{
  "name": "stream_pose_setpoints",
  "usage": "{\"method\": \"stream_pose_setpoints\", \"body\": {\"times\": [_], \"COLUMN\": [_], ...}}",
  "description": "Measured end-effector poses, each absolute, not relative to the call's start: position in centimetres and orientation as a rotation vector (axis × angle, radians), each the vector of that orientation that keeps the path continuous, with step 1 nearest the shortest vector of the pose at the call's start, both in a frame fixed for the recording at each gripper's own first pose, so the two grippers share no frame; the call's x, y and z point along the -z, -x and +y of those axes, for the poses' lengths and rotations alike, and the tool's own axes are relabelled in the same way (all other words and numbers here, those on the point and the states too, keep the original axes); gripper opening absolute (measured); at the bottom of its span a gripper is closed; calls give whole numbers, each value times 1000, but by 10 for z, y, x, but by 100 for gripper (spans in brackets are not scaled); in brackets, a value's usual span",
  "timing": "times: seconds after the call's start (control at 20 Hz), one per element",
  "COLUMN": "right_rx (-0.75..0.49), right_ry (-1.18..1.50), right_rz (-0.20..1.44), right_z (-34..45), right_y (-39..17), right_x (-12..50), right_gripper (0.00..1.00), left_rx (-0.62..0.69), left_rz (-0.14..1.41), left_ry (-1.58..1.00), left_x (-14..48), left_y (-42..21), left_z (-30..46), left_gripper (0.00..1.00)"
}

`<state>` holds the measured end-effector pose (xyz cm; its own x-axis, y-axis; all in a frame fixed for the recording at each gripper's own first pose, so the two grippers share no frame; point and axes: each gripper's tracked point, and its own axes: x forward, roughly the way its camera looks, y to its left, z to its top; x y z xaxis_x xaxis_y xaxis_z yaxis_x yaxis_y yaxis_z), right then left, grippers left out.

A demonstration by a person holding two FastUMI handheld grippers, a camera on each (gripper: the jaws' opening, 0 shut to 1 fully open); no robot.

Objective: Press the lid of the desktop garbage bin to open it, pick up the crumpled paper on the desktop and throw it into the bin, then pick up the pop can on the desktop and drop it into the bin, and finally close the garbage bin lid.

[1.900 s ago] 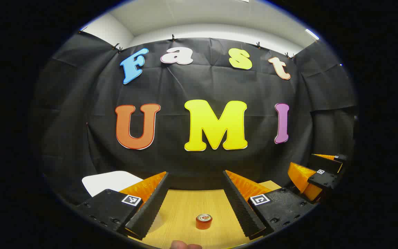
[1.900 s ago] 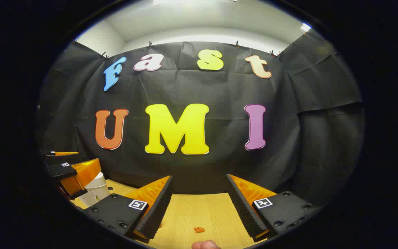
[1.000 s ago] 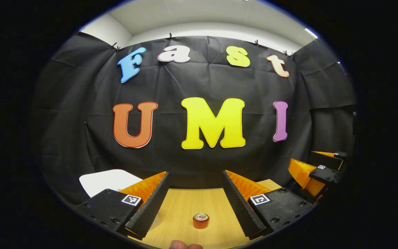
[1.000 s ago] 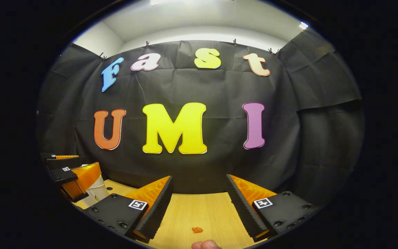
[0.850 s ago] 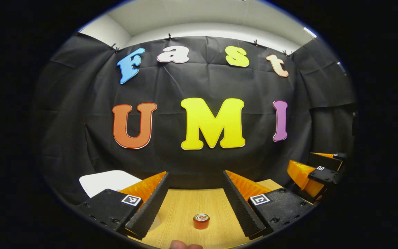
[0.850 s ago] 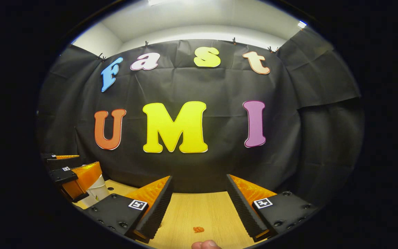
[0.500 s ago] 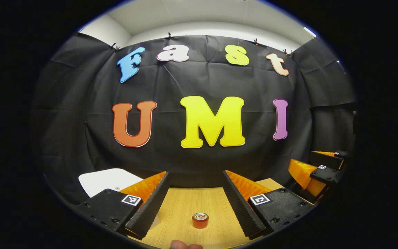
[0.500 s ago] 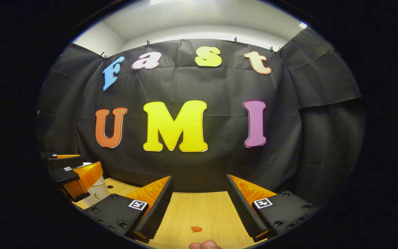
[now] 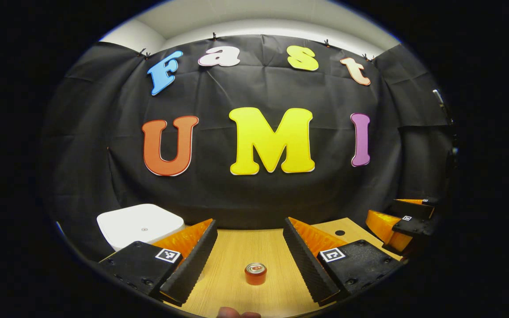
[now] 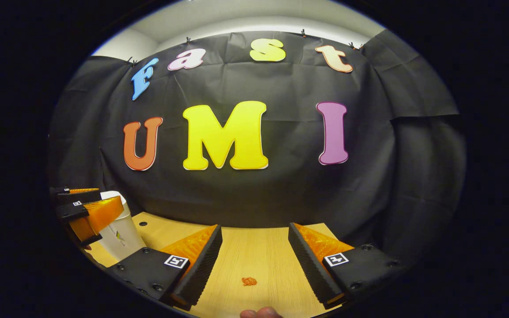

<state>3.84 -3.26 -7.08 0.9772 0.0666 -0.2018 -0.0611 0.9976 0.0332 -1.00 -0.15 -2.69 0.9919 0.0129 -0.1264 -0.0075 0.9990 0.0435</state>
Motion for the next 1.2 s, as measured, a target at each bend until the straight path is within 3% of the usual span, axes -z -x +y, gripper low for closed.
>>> {"method": "stream_pose_setpoints", "body": {"times": [0.5,1.0,1.2], "right_rx": [-158,-156,-160], "right_ry": [-23,-8,-3], "right_rz": [336,288,280], "right_z": [-26,-24,-20], "right_y": [-55,-65,-63], "right_x": [130,105,93], "right_gripper": [95,95,95], "left_rx": [-100,-256,-369], "left_rz": [216,153,119], "left_ry": [-67,-36,-52], "left_x": [42,31,15], "left_y": [29,19,6], "left_z": [19,52,86], "left_gripper": [99,98,88]}}
